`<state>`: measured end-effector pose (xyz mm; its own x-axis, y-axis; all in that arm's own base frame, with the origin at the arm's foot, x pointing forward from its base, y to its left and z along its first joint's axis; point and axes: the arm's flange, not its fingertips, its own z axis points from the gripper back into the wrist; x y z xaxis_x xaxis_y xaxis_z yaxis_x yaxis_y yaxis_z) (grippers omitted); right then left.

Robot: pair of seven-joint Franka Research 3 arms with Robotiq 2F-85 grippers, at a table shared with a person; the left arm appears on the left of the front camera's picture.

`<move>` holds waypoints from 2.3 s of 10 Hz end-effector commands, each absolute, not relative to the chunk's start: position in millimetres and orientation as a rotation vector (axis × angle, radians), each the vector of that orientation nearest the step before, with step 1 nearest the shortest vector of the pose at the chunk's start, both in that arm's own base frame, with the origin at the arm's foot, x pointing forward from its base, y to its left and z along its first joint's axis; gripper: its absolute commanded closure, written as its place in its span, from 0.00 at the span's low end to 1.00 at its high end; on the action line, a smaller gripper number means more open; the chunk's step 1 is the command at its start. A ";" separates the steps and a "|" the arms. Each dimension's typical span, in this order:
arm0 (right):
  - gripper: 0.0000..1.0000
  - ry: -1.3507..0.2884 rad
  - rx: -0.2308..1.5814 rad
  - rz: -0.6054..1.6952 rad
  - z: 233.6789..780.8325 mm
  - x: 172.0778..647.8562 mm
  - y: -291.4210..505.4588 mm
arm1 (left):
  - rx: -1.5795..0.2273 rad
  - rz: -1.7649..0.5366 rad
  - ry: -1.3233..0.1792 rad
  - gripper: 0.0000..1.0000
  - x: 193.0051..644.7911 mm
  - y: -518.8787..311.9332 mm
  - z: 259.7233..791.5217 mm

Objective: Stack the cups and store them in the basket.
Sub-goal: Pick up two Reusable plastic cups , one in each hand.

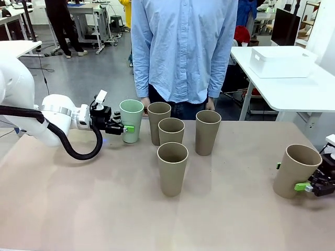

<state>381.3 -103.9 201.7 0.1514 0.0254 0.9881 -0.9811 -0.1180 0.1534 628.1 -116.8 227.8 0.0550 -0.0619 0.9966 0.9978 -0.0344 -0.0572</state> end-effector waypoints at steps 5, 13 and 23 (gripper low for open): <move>0.00 -1.063 1.317 1.202 195.4 372.6 -100.5 | -1.196 -1.219 -1.131 0.00 620.5 -112.7 233.6; 0.20 -1.076 1.332 1.174 200.4 374.1 -104.8 | -1.216 -1.220 -1.166 0.18 617.6 -103.9 231.8; 0.44 -1.038 1.346 1.162 199.8 378.3 -106.1 | -1.231 -1.219 -1.150 0.59 623.6 -99.9 228.1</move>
